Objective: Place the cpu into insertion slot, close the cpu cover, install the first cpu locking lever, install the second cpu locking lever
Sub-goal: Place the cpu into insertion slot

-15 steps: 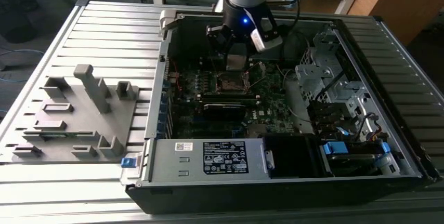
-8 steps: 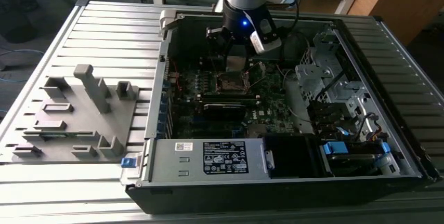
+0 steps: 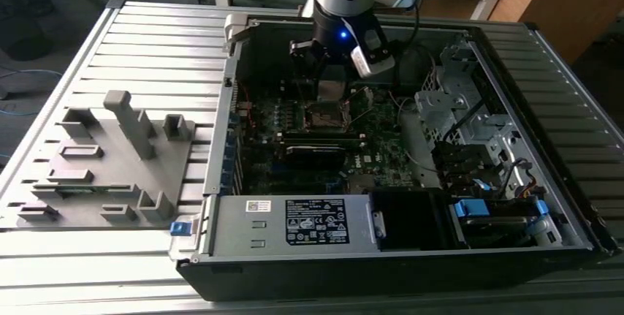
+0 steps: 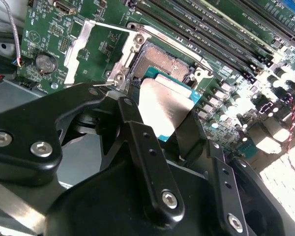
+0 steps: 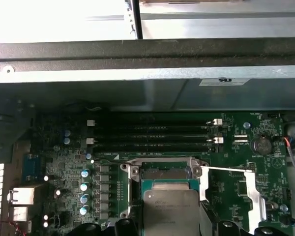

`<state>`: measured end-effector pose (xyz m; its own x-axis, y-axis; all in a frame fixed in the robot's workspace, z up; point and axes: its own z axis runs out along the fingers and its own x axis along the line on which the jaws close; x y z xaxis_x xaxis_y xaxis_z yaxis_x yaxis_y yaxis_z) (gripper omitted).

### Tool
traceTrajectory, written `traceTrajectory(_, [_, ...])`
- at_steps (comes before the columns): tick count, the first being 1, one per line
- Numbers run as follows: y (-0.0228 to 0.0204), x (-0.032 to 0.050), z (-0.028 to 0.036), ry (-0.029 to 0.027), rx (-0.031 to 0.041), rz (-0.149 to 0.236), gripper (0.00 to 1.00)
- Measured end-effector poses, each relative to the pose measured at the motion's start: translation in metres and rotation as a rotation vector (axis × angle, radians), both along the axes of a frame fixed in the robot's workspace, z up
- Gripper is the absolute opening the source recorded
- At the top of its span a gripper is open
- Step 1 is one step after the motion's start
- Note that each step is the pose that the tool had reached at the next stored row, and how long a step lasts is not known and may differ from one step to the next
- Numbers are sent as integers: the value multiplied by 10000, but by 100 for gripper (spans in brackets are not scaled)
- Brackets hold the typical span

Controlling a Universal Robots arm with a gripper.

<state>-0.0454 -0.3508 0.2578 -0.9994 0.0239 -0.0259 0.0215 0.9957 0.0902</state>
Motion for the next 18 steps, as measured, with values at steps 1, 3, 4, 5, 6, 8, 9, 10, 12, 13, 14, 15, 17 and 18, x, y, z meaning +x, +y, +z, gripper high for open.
traceTrajectory(1, [0, 0, -10, 0, -1, 0, 54])
traceTrajectory(3, [0, 0, -17, 1, -4, 0, 54])
traceTrajectory(4, [-1, 0, -18, 2, -5, -5, 54])
traceTrajectory(5, [0, 0, -20, 1, -4, -12, 54])
traceTrajectory(6, [0, 0, -22, 1, -2, -21, 54])
traceTrajectory(8, [0, 0, -30, -2, 0, -99, 54])
traceTrajectory(9, [0, 0, -34, 0, -1, -216, 54])
traceTrajectory(10, [0, 0, -37, 1, -3, -353, 54])
traceTrajectory(12, [0, 0, -44, 1, -2, -625, 54])
traceTrajectory(13, [0, 0, -48, 0, -2, -772, 54])
traceTrajectory(14, [0, 0, -51, 1, -2, -951, 54])
traceTrajectory(15, [0, 0, -56, 1, -2, -1147, 54])
traceTrajectory(17, [0, 0, -63, 1, -2, -1507, 54])
traceTrajectory(18, [0, 0, -66, 0, -2, -1679, 54])
